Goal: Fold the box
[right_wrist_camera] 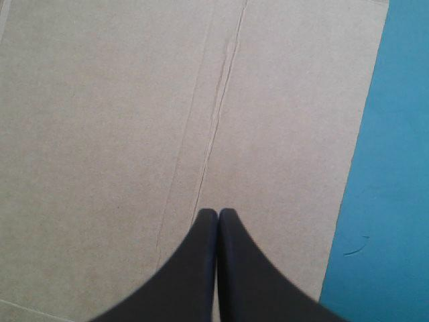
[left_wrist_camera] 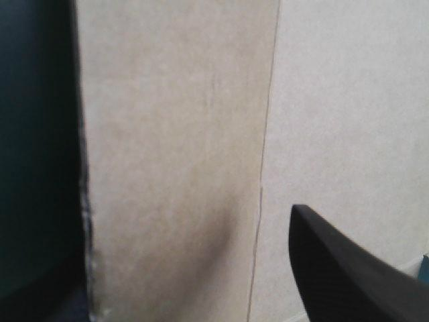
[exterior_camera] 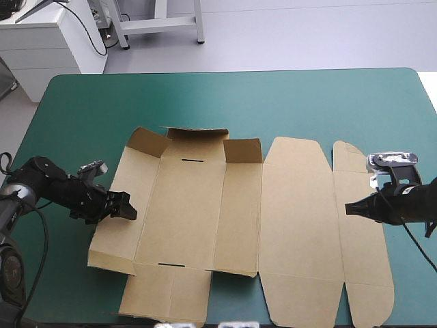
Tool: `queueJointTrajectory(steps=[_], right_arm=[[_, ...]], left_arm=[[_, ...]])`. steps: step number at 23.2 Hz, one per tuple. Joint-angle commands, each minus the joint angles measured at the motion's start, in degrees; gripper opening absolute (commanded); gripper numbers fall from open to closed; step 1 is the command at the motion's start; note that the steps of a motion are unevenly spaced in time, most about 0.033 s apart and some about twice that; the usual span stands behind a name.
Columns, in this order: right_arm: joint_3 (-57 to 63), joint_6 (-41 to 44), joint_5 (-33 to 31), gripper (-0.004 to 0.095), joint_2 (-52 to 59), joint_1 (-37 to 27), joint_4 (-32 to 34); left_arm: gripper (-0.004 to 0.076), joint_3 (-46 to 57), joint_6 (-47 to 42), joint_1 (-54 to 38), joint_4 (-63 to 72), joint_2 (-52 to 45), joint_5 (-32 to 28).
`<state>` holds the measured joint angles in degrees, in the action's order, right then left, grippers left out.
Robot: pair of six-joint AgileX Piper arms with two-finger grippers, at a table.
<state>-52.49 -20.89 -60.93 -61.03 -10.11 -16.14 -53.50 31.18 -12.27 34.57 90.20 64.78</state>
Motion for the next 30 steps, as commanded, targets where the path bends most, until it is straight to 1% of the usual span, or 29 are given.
queueJointTrajectory(steps=[1,3,5,6,7,8,13,14,15,17,19,21,25,28,30], right_arm=[[-1.7,-0.5,1.2,-0.0021,0.6,-0.4,-1.2],[-1.7,-0.5,1.2,-0.0021,0.6,-0.4,-1.2],[-1.7,-0.5,1.2,-0.0021,0.6,-0.4,-1.2],[-1.7,-0.9,1.3,-0.0021,0.6,-0.4,-1.2],[-1.7,-0.9,1.4,-0.0021,0.6,-0.4,-1.2],[-1.7,-0.9,1.5,-0.0021,0.6,-0.4,-1.2],[-1.7,-1.0,1.5,-0.0021,0.3,-0.4,-1.3],[-1.7,-1.0,1.6,-0.0021,0.3,-0.4,-1.4],[-1.7,-1.1,1.6,-0.0021,0.3,-0.4,-1.3],[-1.7,-1.3,1.6,-0.0021,0.3,-0.4,-1.5],[-1.7,-1.3,1.4,-0.0021,0.3,-0.4,-1.5],[-1.7,-1.3,1.2,-0.0021,0.3,-0.4,-1.5],[-1.7,-1.3,1.2,-0.0021,0.3,-0.4,-1.6],[-1.7,-1.3,1.2,-0.0021,0.3,-0.4,-2.2],[-1.7,-1.3,1.2,-0.0021,0.3,-0.4,-2.7]], left_arm=[[0.0456,-1.1,0.1,0.1,2.3,-2.1,1.9],[0.0450,-1.1,0.1,0.1,2.3,-2.1,1.9],[0.0419,-1.1,0.1,0.1,2.3,-2.1,1.9],[0.0351,-1.1,0.1,0.1,2.3,-2.1,1.5],[0.0321,-1.1,0.1,0.1,2.4,-2.0,1.5],[0.0252,-1.1,0.1,0.1,2.4,-2.0,1.5],[0.0102,-1.1,0.3,0.1,2.5,-2.0,1.5],[0.0030,-1.1,-0.8,0.1,2.5,-2.0,1.4],[-0.0006,-1.1,-1.1,0.1,2.5,-2.0,1.4],[-0.0008,-1.2,0.1,0.1,2.2,-2.0,0.6],[-0.0008,-2.5,5.5,0.4,2.4,-2.0,0.1],[-0.0008,-6.5,9.7,1.2,1.8,-2.0,1.1],[-0.0008,-12.9,14.4,3.8,-1.0,-2.0,0.4],[-0.0008,-18.0,21.5,7.4,-2.7,-2.0,-1.6],[-0.0008,-20.7,27.0,10.5,-3.8,-2.0,-5.1]])
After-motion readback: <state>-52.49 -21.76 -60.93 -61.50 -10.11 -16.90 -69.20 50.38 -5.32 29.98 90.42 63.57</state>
